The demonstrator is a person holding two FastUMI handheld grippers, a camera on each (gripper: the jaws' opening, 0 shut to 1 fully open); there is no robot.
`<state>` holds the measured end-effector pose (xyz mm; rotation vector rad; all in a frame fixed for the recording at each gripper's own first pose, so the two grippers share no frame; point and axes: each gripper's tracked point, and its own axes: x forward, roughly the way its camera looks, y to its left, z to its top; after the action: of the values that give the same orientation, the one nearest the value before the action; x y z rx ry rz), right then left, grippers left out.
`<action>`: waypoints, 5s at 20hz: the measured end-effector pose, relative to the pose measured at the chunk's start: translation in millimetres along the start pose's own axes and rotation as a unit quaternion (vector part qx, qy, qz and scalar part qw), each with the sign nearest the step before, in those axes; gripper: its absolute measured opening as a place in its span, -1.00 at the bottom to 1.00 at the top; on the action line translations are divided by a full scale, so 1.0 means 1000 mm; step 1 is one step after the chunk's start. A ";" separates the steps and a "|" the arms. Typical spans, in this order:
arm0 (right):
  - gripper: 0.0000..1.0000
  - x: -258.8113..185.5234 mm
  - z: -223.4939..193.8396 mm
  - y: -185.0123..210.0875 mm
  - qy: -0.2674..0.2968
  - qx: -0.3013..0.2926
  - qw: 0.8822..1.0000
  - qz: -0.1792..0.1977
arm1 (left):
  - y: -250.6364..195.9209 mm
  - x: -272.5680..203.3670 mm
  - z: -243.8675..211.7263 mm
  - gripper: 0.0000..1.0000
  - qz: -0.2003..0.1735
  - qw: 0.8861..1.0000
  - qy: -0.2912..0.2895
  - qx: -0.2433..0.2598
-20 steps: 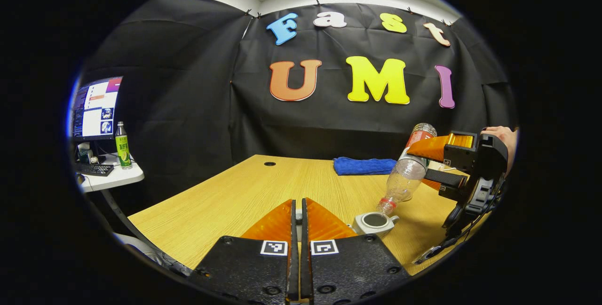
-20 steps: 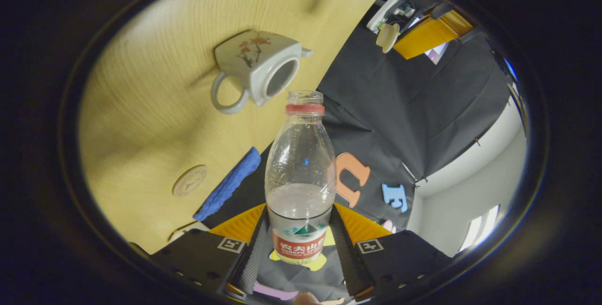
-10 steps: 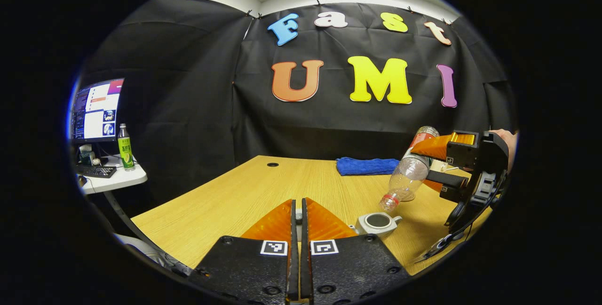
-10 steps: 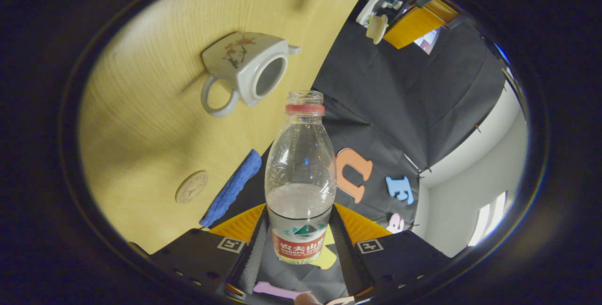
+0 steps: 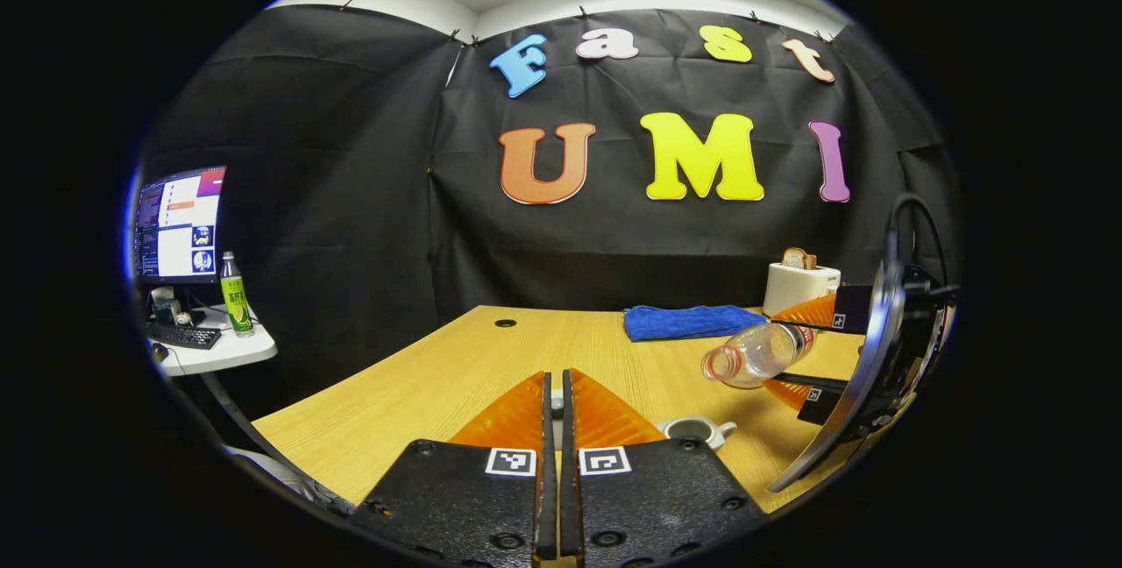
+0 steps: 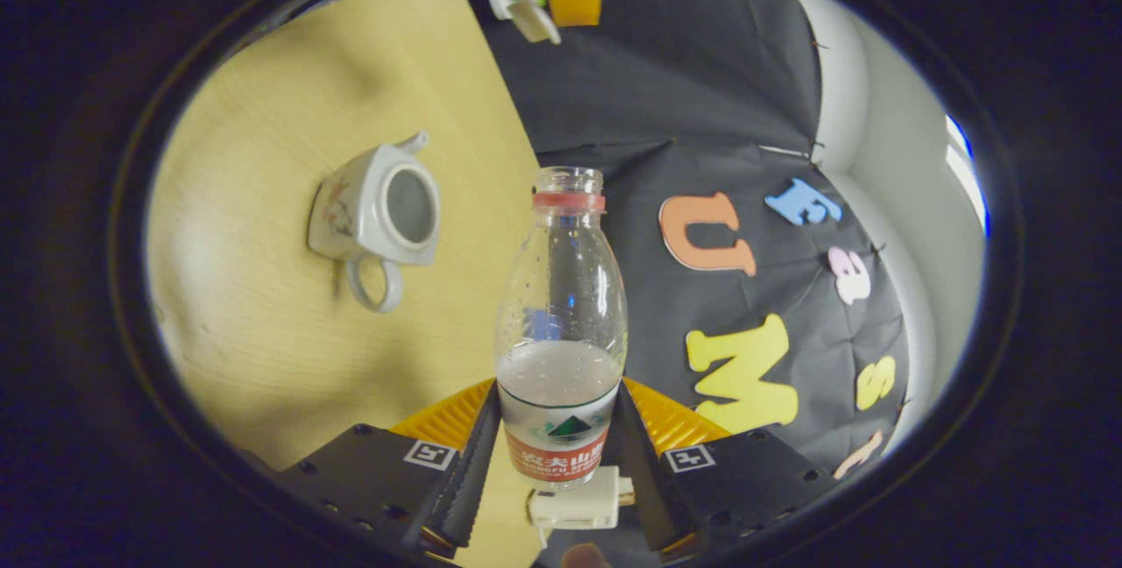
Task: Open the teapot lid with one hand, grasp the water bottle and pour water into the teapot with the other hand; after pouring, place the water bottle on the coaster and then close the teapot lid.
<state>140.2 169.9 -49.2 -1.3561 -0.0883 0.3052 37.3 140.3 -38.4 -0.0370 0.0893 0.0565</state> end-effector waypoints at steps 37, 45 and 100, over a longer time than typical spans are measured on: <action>0.42 0.118 -0.101 -0.002 0.039 0.622 0.780 0.051 | -0.029 0.034 0.017 -0.92 -0.019 1.000 -0.012 0.000; 0.67 0.118 -0.103 0.013 0.047 0.621 0.780 0.066 | -0.031 0.035 0.017 -0.92 -0.020 1.000 -0.011 0.001; 0.90 -0.125 -0.200 -0.044 0.058 0.617 0.769 -0.154 | -0.134 0.022 0.027 0.99 -0.047 0.998 -0.038 0.000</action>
<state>75.7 -60.9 -35.4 -0.0176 0.0070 -0.0429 69.0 8.7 -9.1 -0.0384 0.0118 -0.0368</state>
